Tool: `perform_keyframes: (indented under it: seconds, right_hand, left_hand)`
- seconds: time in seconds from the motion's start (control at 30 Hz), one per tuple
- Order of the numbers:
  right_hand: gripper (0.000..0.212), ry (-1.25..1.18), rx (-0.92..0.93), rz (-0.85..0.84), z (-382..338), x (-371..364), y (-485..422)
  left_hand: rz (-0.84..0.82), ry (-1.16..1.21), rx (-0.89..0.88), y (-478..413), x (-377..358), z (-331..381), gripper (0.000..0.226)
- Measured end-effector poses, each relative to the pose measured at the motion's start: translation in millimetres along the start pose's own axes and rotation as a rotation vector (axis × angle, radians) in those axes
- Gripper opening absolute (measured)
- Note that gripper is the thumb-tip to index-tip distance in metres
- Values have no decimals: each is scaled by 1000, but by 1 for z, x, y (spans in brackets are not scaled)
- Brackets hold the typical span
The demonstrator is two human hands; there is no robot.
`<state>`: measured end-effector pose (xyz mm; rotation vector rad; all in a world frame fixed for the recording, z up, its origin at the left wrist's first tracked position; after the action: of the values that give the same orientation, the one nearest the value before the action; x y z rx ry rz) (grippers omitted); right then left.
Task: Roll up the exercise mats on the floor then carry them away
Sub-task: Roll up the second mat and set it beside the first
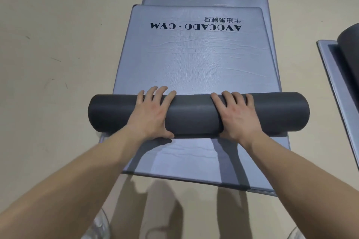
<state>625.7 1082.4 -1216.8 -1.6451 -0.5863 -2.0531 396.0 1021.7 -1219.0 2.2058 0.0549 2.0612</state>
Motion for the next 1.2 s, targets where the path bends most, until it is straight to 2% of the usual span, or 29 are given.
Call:
perform_keyframes:
  seconds: [0.07,0.17,0.33,0.4,0.5,0.57,0.6,0.7,0.77,0.83,0.93,1.0,1.07,1.13,1.2]
  right_hand:
    - [127,5,18,-40,-1,5,-7]
    - [121,-2,55,-160,-5,11,7]
    - [122,-142,109,-388,-22,21,59]
    - [126,-158,73,-368,-29,19,83]
    - [135,-120,-3,-171,-34,18,106]
    - [131,-167,-16,-156,-29,17,100]
    - [127,-195,-11,-197,-24,18,89]
    - [130,-293,16,-398,-10,19,54]
    - [132,-325,34,-465,-6,20,39]
    - [132,-311,13,-384,-3,23,38]
    - [134,-159,-30,-107,-5,20,57]
    - [132,-110,-38,14,-6,14,61]
    - [128,-101,-19,-1,0,17,43]
    - [127,-117,27,-115,8,22,19]
    - [128,-133,61,-233,15,22,-1]
  left_hand:
    - [23,-68,0,12,-3,11,128]
    - [-19,-26,-6,24,3,21,117]
    - [-266,81,-105,67,5,34,110]
    - [-369,136,-127,74,7,35,110]
    - [-524,269,-107,54,13,27,114]
    - [-575,337,-71,41,13,22,116]
    - [-550,344,-40,39,13,19,121]
    - [-251,151,5,57,15,20,133]
    - [-130,61,-1,75,11,26,134]
    - [-113,84,4,64,12,23,128]
    - [-210,190,-27,24,20,11,126]
    - [-256,238,-42,8,22,5,128]
    - [-125,181,-32,9,23,1,131]
    - [52,17,-47,24,19,2,136]
    - [136,-83,-98,34,7,6,139]
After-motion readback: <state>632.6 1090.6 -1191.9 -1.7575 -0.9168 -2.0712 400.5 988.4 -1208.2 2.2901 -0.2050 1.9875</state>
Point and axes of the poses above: each hand's wrist, its own y-axis away from the middle knuckle, its own x-axis out of the back of the hand, z = x × y, the point moved 6 cm from there along -y, towards the middle knuckle, and after that the axes turned 8 degrees about z, right-handed, at the moved point
